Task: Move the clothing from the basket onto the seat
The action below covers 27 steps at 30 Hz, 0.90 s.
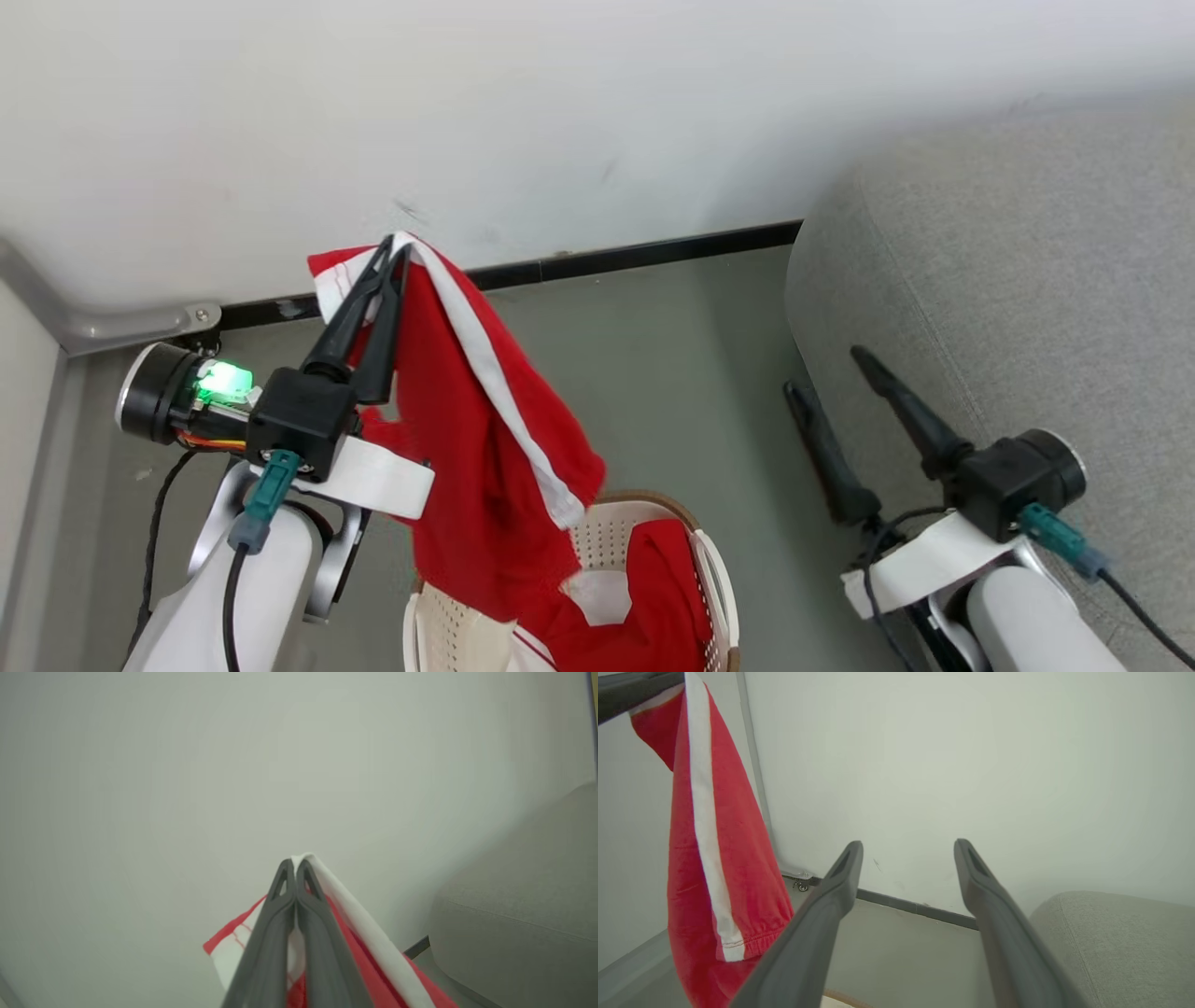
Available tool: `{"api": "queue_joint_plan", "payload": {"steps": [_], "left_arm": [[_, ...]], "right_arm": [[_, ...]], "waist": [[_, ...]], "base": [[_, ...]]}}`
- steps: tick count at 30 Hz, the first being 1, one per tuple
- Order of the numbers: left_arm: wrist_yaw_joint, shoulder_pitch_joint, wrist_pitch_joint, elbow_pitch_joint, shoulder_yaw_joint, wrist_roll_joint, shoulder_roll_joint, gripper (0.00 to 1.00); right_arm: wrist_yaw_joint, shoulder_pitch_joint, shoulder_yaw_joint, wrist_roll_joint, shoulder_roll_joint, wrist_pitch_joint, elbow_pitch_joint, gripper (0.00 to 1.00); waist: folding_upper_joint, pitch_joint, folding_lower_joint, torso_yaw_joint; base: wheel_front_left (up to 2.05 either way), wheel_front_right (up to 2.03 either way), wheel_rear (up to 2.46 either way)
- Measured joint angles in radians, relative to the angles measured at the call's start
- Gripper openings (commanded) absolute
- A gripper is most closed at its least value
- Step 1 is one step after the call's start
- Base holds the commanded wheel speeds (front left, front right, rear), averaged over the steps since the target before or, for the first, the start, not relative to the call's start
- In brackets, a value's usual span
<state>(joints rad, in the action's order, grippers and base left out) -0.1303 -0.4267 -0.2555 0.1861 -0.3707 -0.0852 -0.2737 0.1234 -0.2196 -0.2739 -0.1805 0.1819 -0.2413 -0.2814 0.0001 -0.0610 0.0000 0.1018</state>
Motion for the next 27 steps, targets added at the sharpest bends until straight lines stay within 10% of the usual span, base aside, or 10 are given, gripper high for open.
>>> {"api": "queue_joint_plan", "payload": {"steps": [27], "left_arm": [[0.070, -0.093, 0.010, -0.033, -0.065, -0.009, 0.058, 0.00]], "right_arm": [[0.000, -0.056, -0.425, -0.060, 0.129, 0.127, 0.002, 1.00]], "waist": [[0.0000, 0.087, 0.0000, 0.002]], "base": [[0.00, 0.00, 0.00]]}}
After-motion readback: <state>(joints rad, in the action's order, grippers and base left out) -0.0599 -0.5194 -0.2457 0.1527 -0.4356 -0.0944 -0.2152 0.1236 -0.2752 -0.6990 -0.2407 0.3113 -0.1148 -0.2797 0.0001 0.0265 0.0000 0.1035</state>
